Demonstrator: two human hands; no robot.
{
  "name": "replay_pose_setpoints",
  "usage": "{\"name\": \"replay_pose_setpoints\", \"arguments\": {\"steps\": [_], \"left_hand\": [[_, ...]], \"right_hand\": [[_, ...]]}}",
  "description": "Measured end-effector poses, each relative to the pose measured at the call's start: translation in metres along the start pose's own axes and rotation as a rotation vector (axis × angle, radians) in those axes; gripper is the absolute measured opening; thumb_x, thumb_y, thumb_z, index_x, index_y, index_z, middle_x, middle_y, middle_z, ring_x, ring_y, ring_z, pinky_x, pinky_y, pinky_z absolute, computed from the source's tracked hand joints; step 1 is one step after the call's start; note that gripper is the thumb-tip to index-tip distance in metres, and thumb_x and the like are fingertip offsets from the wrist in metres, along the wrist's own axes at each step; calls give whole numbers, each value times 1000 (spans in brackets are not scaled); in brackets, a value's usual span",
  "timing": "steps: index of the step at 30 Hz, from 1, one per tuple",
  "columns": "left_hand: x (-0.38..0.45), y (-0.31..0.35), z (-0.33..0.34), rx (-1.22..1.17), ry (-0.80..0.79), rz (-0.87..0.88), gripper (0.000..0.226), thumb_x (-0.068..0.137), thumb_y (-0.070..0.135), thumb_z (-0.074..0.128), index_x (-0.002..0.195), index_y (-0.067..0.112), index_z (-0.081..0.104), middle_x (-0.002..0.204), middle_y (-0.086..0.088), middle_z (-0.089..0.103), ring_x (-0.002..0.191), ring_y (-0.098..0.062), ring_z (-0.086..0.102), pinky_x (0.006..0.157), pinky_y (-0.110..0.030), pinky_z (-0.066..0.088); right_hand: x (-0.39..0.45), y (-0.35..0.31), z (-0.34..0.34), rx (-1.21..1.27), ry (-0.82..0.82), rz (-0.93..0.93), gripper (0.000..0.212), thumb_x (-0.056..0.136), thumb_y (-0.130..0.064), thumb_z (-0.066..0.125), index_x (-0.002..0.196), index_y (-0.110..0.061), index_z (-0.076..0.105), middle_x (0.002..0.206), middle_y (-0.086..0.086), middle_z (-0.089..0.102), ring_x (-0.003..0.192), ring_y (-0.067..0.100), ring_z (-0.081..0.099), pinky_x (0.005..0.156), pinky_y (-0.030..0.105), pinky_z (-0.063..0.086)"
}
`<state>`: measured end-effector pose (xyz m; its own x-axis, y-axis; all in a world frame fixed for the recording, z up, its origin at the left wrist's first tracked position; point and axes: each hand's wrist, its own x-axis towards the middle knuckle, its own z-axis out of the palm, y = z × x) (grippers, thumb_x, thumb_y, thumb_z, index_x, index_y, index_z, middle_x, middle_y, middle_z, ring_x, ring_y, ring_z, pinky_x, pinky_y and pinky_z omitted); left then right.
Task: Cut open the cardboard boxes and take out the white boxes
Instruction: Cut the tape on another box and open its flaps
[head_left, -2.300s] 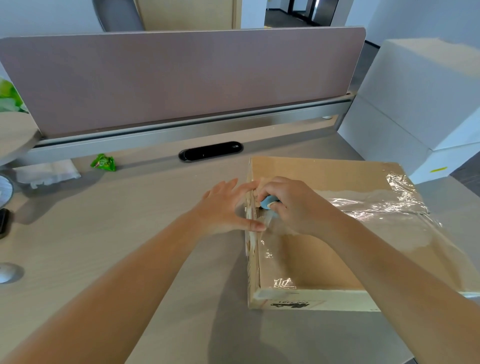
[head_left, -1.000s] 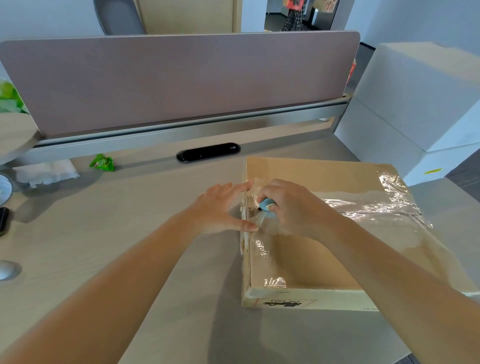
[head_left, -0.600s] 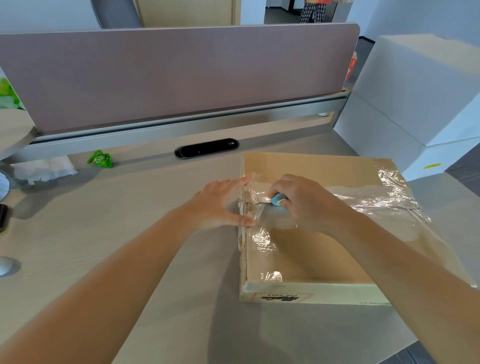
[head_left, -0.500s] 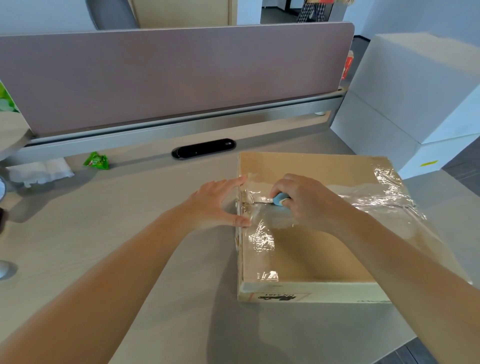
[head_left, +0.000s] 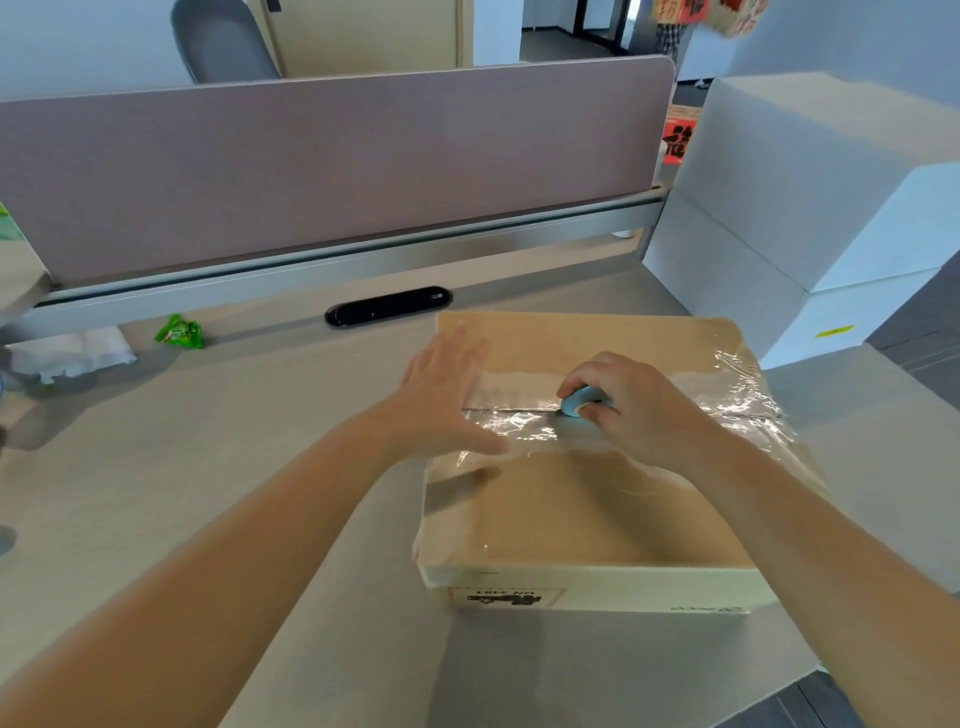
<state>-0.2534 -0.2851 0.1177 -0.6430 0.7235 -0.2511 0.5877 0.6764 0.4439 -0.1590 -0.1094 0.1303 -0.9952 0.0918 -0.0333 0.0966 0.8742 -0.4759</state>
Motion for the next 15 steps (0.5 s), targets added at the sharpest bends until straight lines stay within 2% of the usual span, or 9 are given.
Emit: {"name": "replay_pose_setpoints", "arguments": {"steps": [3,7,11,15], "left_hand": [[11,24,12,110,21,16,105,78,57,59,148,17,-7,156,0,-16,142,-17,-18,114,-36,-9],[20,35,30,259,33,-17,106,75,70,49,149,14,-1,157,-1,-7,144,-17,-10,117,-40,-3],[25,32,32,315,75,-32,105,74,74,45,149,16,0,157,2,-4,144,-15,-6,118,-38,-1],[28,29,28,320,70,-16,105,73,74,46,149,19,-1,157,3,-5,144,-13,-6,116,-36,-3]], "right_hand": [[0,4,-1,15,1,-20,27,86,0,53,108,-10,63,109,8,56,102,22,52,80,19,33],[0,8,-1,9,-10,-50,29,88,-4,51,112,-14,63,108,7,58,102,23,53,88,27,37],[2,10,1,-1,-1,-80,28,91,-6,46,114,-15,60,109,6,55,101,22,51,85,26,34],[2,19,-1,-27,-2,-52,28,90,-4,46,111,-17,60,102,3,51,98,23,50,87,30,38]]}}
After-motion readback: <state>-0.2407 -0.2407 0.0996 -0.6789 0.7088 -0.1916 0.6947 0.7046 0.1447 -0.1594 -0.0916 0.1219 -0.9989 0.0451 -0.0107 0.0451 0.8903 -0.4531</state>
